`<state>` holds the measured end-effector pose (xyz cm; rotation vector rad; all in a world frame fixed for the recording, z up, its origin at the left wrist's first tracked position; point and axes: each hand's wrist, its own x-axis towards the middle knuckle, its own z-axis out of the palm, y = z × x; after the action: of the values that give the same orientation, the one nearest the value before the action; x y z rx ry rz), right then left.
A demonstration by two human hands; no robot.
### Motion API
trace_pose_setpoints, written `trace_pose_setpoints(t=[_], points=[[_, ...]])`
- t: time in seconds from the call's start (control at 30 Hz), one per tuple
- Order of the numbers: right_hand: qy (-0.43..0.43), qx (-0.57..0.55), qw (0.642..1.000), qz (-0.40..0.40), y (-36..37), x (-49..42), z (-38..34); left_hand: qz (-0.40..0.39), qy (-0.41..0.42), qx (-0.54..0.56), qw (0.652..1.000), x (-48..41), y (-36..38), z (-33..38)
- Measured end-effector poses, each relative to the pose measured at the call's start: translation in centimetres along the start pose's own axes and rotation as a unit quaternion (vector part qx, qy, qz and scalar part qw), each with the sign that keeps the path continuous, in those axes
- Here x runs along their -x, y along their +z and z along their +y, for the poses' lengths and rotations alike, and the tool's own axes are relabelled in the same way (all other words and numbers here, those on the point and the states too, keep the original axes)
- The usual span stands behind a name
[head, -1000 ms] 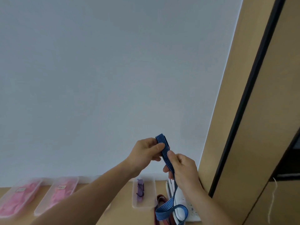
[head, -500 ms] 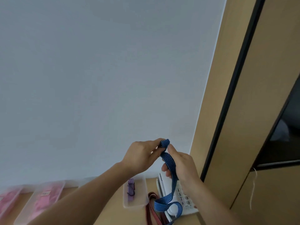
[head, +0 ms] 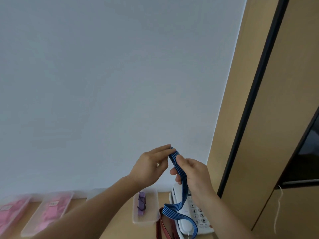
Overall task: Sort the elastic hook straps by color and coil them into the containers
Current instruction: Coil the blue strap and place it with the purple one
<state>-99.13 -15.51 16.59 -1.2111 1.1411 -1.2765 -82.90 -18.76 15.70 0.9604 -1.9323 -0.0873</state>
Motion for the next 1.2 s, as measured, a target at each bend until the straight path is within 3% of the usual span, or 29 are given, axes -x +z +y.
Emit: trace_pose_setpoints(t=[0.03,0.1,0.13,0.2,0.57,0.73,0.9,1.07,1.2], points=[[-0.010,0.005,1.000,-0.004,0.0,0.0,0.0,-0.012,-0.115,0.111,0.987,-0.2,-0.1,0.4],[-0.030,0.020,0.999,-0.008,0.2,0.0,0.0,-0.054,-0.304,0.332,0.891,-1.0,-0.6,1.1],[-0.039,0.030,0.999,-0.008,0.3,0.0,0.1,-0.081,-0.348,0.393,0.847,-1.4,-0.8,1.3],[-0.056,0.051,0.997,-0.006,0.5,0.1,0.4,-0.128,-0.353,0.430,0.821,-1.6,-1.2,1.3],[-0.031,0.126,0.991,0.031,0.5,0.3,1.0,-0.105,-0.302,0.380,0.868,-1.5,-1.3,1.5],[0.016,0.060,0.998,0.018,0.0,0.5,0.6,-0.100,-0.225,0.286,0.926,-1.7,-1.4,1.8],[0.046,-0.001,0.999,0.006,-0.3,0.6,0.0,-0.063,-0.177,0.210,0.959,-1.7,-1.3,1.6],[0.047,-0.021,0.999,0.003,-0.1,0.6,-0.9,-0.064,-0.003,0.024,0.998,-0.9,-1.3,1.5],[0.043,-0.031,0.999,0.003,0.1,0.7,-1.1,0.004,0.125,-0.103,0.987,-0.5,-1.2,1.9]])
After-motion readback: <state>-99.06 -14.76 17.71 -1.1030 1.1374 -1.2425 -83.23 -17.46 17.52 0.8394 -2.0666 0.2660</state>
